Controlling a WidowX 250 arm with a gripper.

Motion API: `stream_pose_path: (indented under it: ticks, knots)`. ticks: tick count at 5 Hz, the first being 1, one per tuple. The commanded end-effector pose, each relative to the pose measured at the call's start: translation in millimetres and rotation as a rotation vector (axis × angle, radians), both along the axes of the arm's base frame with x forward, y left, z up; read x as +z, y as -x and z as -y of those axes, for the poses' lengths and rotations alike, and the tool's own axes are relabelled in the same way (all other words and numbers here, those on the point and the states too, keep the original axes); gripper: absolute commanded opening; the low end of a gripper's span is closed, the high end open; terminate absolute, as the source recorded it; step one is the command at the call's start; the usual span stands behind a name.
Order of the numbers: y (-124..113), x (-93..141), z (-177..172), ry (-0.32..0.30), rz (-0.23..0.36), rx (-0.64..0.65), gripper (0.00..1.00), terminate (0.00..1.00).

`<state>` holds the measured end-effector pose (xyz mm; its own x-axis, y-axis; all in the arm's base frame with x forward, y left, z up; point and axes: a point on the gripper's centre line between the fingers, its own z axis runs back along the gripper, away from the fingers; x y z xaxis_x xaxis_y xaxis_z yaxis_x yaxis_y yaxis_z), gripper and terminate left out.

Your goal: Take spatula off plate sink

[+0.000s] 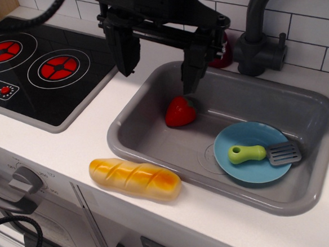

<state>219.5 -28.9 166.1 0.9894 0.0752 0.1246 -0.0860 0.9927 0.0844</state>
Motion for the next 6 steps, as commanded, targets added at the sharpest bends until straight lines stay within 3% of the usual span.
stream_pose_path:
  ticks: [1, 2, 3, 4, 5, 6]
  knots:
    - [0.0, 0.0, 0.0, 0.0, 0.0, 0.0, 1.0, 0.0]
    - [-21.7, -26.0, 2.1, -0.051, 0.026, -0.249, 1.0, 0.0]
    - [-47.2, -47.3, 8.5, -0.047, 0.014, -0.4, 1.0, 0.0]
    - [-69.4, -78.9, 23.0, -0.034, 0.04, -0.58, 1.0, 0.0]
    - [-66.5, -93.2, 32.1, -0.04, 0.089, -0.72, 1.0, 0.0]
    - [-72.8, -105.3, 39.8, -0.015, 0.076, -0.742, 1.0, 0.0]
